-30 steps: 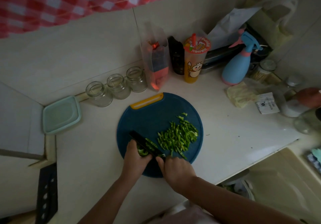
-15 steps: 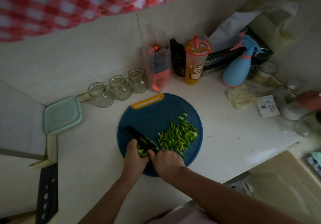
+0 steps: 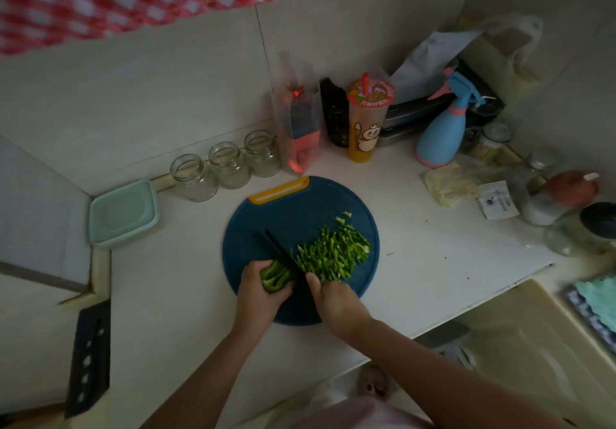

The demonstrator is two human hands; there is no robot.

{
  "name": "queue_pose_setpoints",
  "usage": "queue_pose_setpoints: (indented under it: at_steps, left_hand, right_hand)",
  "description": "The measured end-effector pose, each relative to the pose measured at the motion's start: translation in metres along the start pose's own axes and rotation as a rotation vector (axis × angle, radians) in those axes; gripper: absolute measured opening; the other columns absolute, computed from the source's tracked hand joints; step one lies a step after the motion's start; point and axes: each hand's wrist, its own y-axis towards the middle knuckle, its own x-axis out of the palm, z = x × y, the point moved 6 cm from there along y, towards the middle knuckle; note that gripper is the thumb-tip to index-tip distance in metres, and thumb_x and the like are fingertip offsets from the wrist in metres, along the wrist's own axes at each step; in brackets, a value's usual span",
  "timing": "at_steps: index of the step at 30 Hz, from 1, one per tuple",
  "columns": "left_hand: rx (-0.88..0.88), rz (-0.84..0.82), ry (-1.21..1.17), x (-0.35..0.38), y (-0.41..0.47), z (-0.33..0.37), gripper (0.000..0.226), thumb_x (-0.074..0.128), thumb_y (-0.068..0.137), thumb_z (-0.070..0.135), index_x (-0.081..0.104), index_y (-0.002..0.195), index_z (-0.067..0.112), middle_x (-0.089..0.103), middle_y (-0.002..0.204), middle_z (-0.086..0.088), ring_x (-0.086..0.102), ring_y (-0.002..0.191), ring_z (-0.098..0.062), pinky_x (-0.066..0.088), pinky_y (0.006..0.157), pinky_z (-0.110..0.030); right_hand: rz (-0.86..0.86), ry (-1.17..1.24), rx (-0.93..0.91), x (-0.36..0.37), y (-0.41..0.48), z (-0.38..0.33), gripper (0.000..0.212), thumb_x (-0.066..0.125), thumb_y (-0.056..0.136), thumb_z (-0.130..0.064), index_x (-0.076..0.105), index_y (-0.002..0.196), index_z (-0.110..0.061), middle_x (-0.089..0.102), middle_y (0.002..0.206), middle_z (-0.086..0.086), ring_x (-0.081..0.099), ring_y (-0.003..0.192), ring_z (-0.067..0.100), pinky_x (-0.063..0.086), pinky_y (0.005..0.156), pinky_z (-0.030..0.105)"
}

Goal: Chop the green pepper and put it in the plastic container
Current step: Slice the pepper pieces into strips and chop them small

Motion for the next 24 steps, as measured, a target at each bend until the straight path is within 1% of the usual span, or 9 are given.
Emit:
queue_pose_setpoints:
  at_steps: [2, 3, 6, 9, 10, 12, 16, 20, 24]
  left_hand:
    - [-0.006, 0.034, -0.022, -0.001, -0.001, 0.0, 0.047, 0.082, 0.068, 0.021, 0.056, 0.107, 0.015, 0.06, 0.1, -0.001, 0.058, 0.092, -0.013, 0.043, 0.075, -0.019]
    - [-0.019, 0.062, -0.041, -0.003, 0.0, -0.001, 0.046, 0.082, 0.069, 0.021, 0.056, 0.107, 0.014, 0.06, 0.1, -0.002, 0.059, 0.092, -0.014, 0.044, 0.076, -0.021]
    - [-0.047, 0.108, -0.074, -0.007, 0.002, -0.002, 0.045, 0.081, 0.07, 0.022, 0.056, 0.107, 0.016, 0.061, 0.101, -0.003, 0.06, 0.093, -0.016, 0.044, 0.076, -0.021]
    - [-0.003, 0.053, -0.048, -0.006, 0.002, -0.001, 0.051, 0.083, 0.068, 0.022, 0.054, 0.109, 0.017, 0.059, 0.103, -0.001, 0.058, 0.092, -0.012, 0.04, 0.072, -0.01]
    - [0.015, 0.029, -0.034, -0.005, 0.001, -0.001, 0.053, 0.084, 0.067, 0.022, 0.053, 0.11, 0.016, 0.058, 0.103, 0.0, 0.058, 0.092, -0.011, 0.039, 0.071, -0.009]
    - [0.041, 0.0, -0.012, -0.004, -0.001, -0.001, 0.054, 0.084, 0.067, 0.022, 0.053, 0.111, 0.015, 0.057, 0.103, 0.0, 0.058, 0.092, -0.011, 0.04, 0.071, -0.011]
    - [0.034, -0.004, -0.015, -0.001, -0.001, -0.003, 0.05, 0.082, 0.067, 0.023, 0.052, 0.107, 0.015, 0.058, 0.1, -0.002, 0.059, 0.09, -0.014, 0.044, 0.072, -0.021]
    - [0.016, -0.004, -0.02, -0.002, 0.0, -0.004, 0.051, 0.083, 0.067, 0.027, 0.051, 0.104, 0.015, 0.058, 0.099, -0.004, 0.06, 0.089, -0.016, 0.05, 0.074, -0.032]
    - [0.008, 0.0, -0.016, -0.002, -0.001, -0.002, 0.051, 0.083, 0.066, 0.025, 0.05, 0.104, 0.014, 0.058, 0.099, -0.003, 0.06, 0.088, -0.017, 0.048, 0.072, -0.029]
  right_hand:
    - [0.013, -0.021, -0.001, -0.006, -0.005, 0.002, 0.057, 0.015, 0.104, -0.038, 0.05, 0.121, 0.004, 0.061, 0.103, 0.023, 0.059, 0.096, 0.034, 0.039, 0.074, 0.036]
    - [0.011, -0.02, 0.01, -0.006, -0.008, 0.003, 0.061, 0.014, 0.103, -0.041, 0.054, 0.109, 0.004, 0.062, 0.1, 0.023, 0.059, 0.094, 0.034, 0.038, 0.074, 0.034]
    - [0.024, 0.017, 0.007, -0.01, -0.014, 0.002, 0.057, 0.02, 0.102, -0.044, 0.057, 0.09, -0.002, 0.063, 0.093, 0.022, 0.061, 0.094, 0.033, 0.04, 0.073, 0.033]
    - [-0.01, 0.114, 0.018, -0.012, -0.017, 0.004, 0.052, 0.023, 0.102, -0.045, 0.043, 0.065, -0.016, 0.052, 0.067, 0.007, 0.06, 0.077, 0.032, 0.04, 0.059, 0.03]
    - [-0.021, 0.116, 0.014, -0.011, -0.018, 0.004, 0.05, 0.023, 0.102, -0.045, 0.039, 0.063, -0.018, 0.047, 0.063, 0.003, 0.058, 0.071, 0.03, 0.04, 0.056, 0.028]
    - [-0.015, 0.109, -0.013, -0.013, -0.02, 0.004, 0.049, 0.024, 0.101, -0.046, 0.037, 0.062, -0.019, 0.046, 0.063, 0.004, 0.057, 0.071, 0.027, 0.04, 0.062, 0.029]
    - [0.009, 0.027, -0.083, -0.008, -0.024, 0.001, 0.052, 0.027, 0.1, -0.049, 0.038, 0.058, -0.02, 0.059, 0.076, 0.018, 0.06, 0.083, 0.032, 0.043, 0.073, 0.036]
    - [0.037, -0.04, -0.133, -0.004, -0.024, 0.0, 0.054, 0.025, 0.098, -0.053, 0.038, 0.057, -0.019, 0.06, 0.077, 0.018, 0.06, 0.081, 0.033, 0.04, 0.068, 0.034]
    - [0.023, -0.031, -0.162, 0.0, -0.022, -0.001, 0.05, 0.023, 0.099, -0.05, 0.035, 0.059, -0.022, 0.049, 0.07, 0.009, 0.058, 0.08, 0.034, 0.041, 0.069, 0.036]
